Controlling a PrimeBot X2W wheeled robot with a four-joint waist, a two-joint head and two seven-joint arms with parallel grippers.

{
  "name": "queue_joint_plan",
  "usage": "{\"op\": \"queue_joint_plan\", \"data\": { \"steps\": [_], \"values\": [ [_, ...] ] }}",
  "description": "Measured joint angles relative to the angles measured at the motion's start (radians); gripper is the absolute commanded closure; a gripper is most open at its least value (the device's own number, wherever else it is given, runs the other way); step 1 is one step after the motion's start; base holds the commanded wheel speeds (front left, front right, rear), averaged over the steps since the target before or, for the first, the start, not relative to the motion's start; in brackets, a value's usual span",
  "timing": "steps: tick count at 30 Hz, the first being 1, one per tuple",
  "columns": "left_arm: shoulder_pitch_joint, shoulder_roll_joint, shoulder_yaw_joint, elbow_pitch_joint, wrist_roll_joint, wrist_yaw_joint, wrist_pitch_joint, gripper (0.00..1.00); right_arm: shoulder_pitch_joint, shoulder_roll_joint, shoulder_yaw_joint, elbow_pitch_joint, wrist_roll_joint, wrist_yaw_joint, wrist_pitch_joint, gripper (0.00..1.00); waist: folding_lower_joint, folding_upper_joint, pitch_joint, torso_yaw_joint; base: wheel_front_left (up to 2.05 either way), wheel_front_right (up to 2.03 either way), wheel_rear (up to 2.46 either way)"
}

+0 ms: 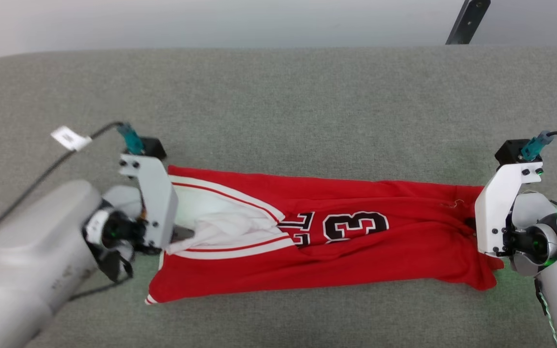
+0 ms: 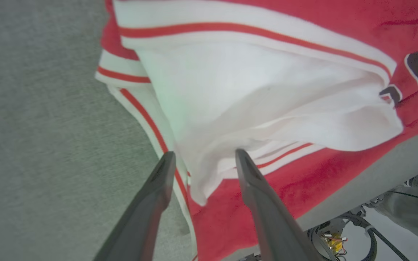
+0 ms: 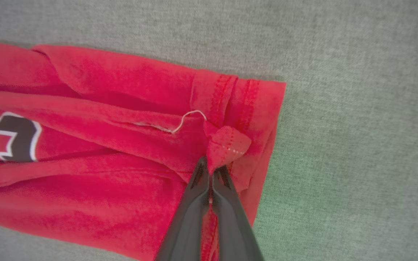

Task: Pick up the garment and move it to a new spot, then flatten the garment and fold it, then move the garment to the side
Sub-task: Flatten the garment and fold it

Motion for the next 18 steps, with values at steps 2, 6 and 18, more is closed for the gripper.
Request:
{"op": "queue_joint_plan", "data": {
  "steps": [2,6,18],
  "values": [
    [-0.019,0.021,0.003,-0.012,0.003,0.019,0.017,0.00,0.000,0.002,-0.001,0.012,-0.004,0.000,0.000,1.00,-0.0001,0.0000,-0.008,0.004,0.00,0.00,0.00],
    [-0.035,0.077,0.007,-0.088,0.037,0.074,0.009,0.00,0.008,0.006,-0.005,0.035,-0.005,0.000,-0.002,1.00,-0.0001,0.0000,-0.026,0.013,0.00,0.00,0.00],
    [0.136,0.180,0.098,-0.284,0.054,0.126,-0.342,0.00,0.027,0.017,-0.004,0.079,-0.028,0.000,-0.035,0.00,-0.0001,0.0000,-0.080,0.024,0.00,0.00,0.00]
  ]
}}
